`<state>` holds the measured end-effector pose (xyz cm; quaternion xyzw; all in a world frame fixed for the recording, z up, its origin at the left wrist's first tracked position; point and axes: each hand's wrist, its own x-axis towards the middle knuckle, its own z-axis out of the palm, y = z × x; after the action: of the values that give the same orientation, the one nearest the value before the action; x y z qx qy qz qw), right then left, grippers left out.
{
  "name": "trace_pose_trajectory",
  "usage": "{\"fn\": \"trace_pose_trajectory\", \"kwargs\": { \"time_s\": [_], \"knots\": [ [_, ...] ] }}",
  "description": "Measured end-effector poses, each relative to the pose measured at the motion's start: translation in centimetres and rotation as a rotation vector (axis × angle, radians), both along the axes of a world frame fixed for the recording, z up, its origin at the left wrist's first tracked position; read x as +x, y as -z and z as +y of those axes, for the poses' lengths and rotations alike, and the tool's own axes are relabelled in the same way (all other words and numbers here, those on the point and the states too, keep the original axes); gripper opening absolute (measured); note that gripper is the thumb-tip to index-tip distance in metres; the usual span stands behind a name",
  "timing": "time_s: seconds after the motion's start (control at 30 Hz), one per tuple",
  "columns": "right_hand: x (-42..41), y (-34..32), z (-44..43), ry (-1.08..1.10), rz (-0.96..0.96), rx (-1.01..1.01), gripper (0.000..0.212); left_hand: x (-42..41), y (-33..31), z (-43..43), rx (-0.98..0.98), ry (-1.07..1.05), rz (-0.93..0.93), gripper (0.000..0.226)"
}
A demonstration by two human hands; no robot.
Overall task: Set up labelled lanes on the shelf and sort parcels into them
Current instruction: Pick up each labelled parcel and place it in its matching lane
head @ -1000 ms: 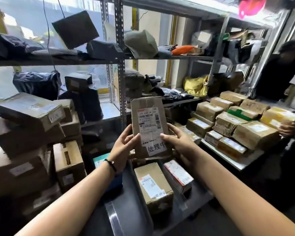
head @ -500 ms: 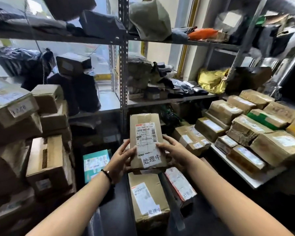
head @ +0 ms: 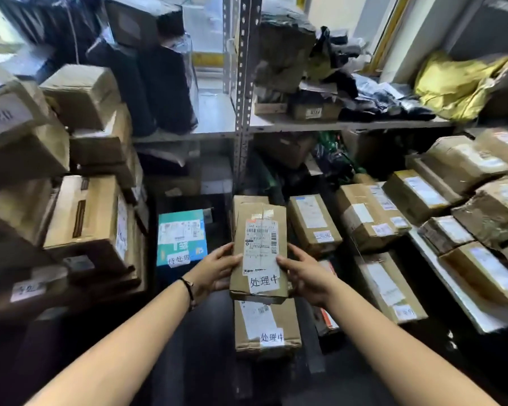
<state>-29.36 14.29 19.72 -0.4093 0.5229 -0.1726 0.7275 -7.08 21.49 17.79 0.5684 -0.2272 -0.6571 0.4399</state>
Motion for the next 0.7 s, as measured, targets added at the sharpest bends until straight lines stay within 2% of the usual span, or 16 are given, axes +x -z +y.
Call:
{"fn": "trace_pose_trajectory", "kwargs": {
  "time_s": [0.13, 0.3, 0.43, 0.53, 0.6, 0.7],
  "knots": [
    [-0.5, 2.9, -0.3, -0.016, 0.041, 0.065, 0.065, -0.1, 1.5, 0.0, 0.063, 0.004, -0.023, 0.037],
    [-1.0, 5.2, -0.7, -0.061, 0.049, 0.098, 0.069, -0.7, 4.2, -0.2, 0.134, -0.165, -0.063, 0.022],
    [-1.8, 6.0, -1.3, -0.081, 0.004, 0.132, 0.072, -0.9, 5.9, -0.3, 0.175, -0.247, -0.075, 0.027],
    [-3.2, 6.8, -0.9, -0.09, 0.013, 0.161, 0.082, -1.0, 6.5, 0.1, 0.209, -0.298, -0.074, 0.034],
    [-4.2, 7.7, -0.4, -0.114, 0.034, 0.18, 0.089, -1.0, 6.7, 0.4, 0.229, -0.297, -0.085, 0.03],
    [-5.1, 8.7, 0.0, -0.11, 0.063, 0.2, 0.077, -0.8, 7.0, 1.0, 0.243, -0.305, -0.1, 0.026]
  ]
}}
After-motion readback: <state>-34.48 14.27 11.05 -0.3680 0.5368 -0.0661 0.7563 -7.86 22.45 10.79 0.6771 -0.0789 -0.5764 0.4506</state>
